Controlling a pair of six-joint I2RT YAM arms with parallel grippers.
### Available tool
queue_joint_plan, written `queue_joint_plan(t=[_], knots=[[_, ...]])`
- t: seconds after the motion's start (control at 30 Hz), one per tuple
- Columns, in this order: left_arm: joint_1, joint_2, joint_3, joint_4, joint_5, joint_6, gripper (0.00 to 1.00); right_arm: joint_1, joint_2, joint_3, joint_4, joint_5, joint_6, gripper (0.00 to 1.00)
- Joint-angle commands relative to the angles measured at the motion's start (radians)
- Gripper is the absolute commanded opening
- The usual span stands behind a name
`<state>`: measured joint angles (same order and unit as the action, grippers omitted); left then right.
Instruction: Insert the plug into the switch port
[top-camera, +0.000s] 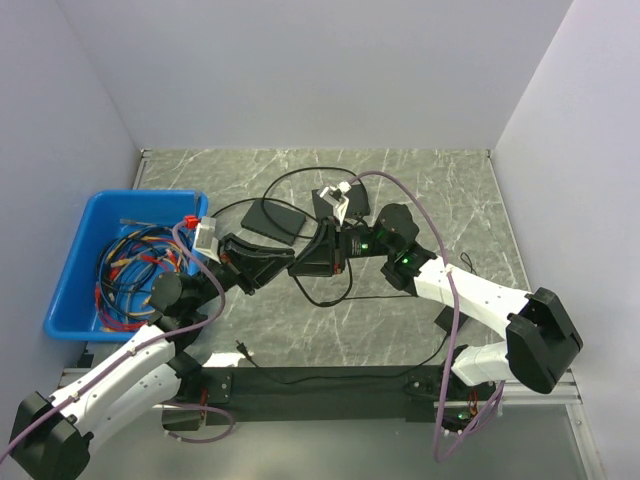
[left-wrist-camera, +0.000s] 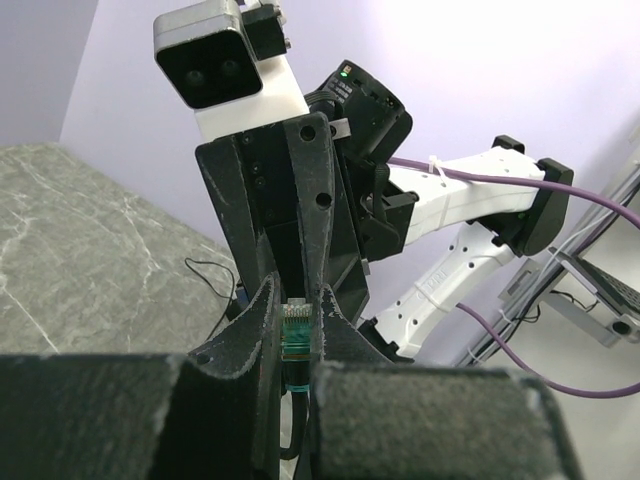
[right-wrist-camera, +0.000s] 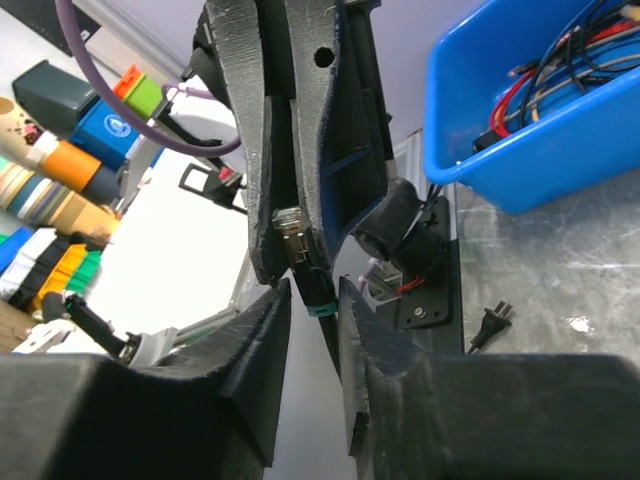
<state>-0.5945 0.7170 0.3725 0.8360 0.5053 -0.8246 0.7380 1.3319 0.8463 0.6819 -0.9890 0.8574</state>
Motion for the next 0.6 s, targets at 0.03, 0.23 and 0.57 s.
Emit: queue_joint_plan(t=[0.03, 0.23, 0.57], knots=[[-0.008, -0.011, -0.012, 0.054, -0.034, 0.002, 0.01, 0.011, 0.004, 0.048, 0.010, 0.010, -0.023, 0.27], [-0.011, -0.019, -0.017, 0.041, -0.065, 0.004, 0.01, 0.011, 0.006, 0.042, 0.018, 0.018, -0.023, 0.22], [-0.011, -0.010, -0.037, 0.043, -0.119, -0.004, 0.01, 0.011, -0.002, 0.042, 0.008, 0.029, -0.040, 0.21]])
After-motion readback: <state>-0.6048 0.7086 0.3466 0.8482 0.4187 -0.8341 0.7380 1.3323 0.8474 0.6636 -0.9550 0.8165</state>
